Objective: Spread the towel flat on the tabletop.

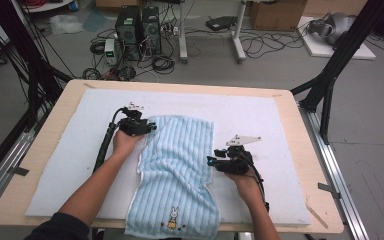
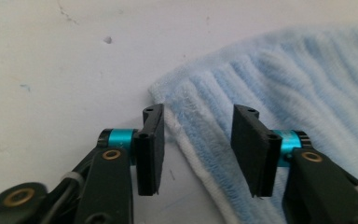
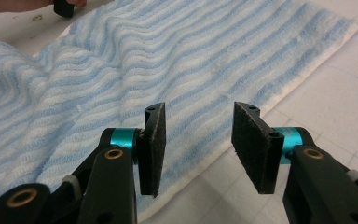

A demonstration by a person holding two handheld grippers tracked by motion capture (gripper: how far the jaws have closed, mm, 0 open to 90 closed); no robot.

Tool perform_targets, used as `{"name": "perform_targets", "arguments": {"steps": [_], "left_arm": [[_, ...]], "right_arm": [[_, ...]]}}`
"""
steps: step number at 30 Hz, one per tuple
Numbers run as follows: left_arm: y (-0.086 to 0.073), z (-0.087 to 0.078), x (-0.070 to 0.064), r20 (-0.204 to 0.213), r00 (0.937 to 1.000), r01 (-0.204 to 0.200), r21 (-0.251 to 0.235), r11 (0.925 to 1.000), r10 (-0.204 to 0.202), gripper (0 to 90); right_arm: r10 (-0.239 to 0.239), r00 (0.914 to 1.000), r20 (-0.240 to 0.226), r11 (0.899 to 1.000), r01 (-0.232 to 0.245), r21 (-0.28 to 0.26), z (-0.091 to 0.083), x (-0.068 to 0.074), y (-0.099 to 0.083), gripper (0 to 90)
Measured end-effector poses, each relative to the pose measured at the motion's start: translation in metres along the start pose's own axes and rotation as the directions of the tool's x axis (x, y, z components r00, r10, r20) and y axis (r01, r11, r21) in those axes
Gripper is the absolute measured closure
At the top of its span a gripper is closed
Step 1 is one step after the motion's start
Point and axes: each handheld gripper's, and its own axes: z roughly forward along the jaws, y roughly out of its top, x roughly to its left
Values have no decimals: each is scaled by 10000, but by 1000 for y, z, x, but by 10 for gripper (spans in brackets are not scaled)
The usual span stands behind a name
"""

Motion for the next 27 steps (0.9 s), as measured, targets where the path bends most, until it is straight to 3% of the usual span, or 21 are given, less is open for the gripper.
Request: {"name": "perform_targets", "arguments": {"steps": [1, 2, 4, 8, 9, 11, 12, 15, 18, 24, 27], "left_arm": [[0, 0, 0, 312, 9993, -225, -99, 9997, 228, 725], [0, 0, 0, 238, 9992, -321, -79, 9995, 323, 851], [1, 1, 2, -130, 9994, -309, -153, 9994, 307, 864], [2, 3, 21, -763, 9968, 220, -225, 9995, -236, 861], [2, 3, 25, -760, 9962, 412, -294, 9987, -433, 846], [2, 2, 29, -828, 9928, 840, -362, 9958, -867, 651], [2, 0, 31, -682, 9921, 1031, -363, 9940, -1054, 599], [2, -4, 34, -326, 9899, 1372, -291, 9901, -1382, 516], [2, -8, 33, -33, 9880, 1541, -471, 9869, -1545, 497], [0, -16, 35, 172, 9853, 1706, -499, 9841, -1699, 488], [-2, -18, 35, 238, 9876, 1560, -344, 9872, -1553, 497]], "right_arm": [[13, 10000, -18, 10000, -13, -2, 0, 0, 0, 545], [23, 10000, -51, 10000, -23, 1, 0, 0, 0, 545], [52, 10000, -61, 10000, -51, 53, 0, 1, 0, 548], [-24, 10000, 11, 9999, 24, 134, 1, 2, 0, 548], [-84, 9999, 101, 9999, 83, 119, 2, 2, 0, 548], [-50, 9996, 269, 10000, 49, 45, 3, 0, 1, 548], [13, 9992, 404, 10000, -11, -39, 3, -1, 1, 548], [133, 9965, 824, 9999, -130, -51, 7, -9, 6, 548], [63, 9890, 1481, 10000, -60, -25, 16, -20, 17, 547], [17, 9837, 1796, 9995, -75, 320, 54, -40, 44, 544], [93, 9708, 2399, 9989, -200, 424, 73, -46, 55, 529]]}}
